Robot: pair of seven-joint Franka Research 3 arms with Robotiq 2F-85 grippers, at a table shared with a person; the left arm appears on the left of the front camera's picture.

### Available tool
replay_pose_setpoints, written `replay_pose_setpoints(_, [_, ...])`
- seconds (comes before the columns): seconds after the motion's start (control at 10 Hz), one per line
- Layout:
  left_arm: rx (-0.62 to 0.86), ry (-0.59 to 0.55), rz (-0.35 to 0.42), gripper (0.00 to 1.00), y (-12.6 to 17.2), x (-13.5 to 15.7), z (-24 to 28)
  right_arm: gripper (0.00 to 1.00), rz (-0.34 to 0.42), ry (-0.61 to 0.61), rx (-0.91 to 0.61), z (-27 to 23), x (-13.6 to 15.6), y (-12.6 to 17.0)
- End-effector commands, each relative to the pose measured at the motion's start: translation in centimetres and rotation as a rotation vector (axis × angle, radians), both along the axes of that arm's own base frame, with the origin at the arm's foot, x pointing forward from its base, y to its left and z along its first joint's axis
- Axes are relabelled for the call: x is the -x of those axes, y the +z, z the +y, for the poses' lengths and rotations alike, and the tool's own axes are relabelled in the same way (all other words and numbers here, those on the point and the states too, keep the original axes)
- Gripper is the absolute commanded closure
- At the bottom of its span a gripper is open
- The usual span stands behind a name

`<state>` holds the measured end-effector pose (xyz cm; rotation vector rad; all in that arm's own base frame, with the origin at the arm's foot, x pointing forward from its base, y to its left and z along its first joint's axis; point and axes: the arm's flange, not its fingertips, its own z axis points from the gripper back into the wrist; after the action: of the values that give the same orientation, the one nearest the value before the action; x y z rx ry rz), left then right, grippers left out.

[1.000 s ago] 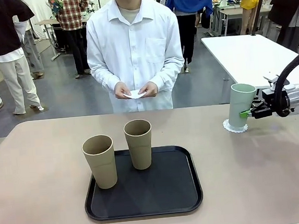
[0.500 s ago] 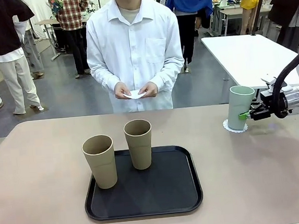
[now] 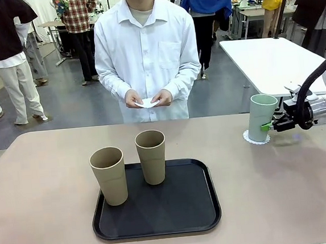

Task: Place coasters on the table and set cups on them.
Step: Pick up one Reusable plastic cup and place it on a coaster set by the human.

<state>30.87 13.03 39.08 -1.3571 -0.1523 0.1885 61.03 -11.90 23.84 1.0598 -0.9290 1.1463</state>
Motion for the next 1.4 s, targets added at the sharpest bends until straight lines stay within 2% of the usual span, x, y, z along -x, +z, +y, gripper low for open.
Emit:
replay_pose_setpoints(0.0, [0.013,0.003,-0.012,0.00,0.1,0.0,0.0,0.00,-0.005,0.028,0.014,-0.1,-0.6,0.0])
replay_pose_setpoints(1.3, [0.013,0.003,-0.012,0.00,0.1,0.0,0.0,0.00,0.035,0.035,0.081,-1.1,-0.6,0.2])
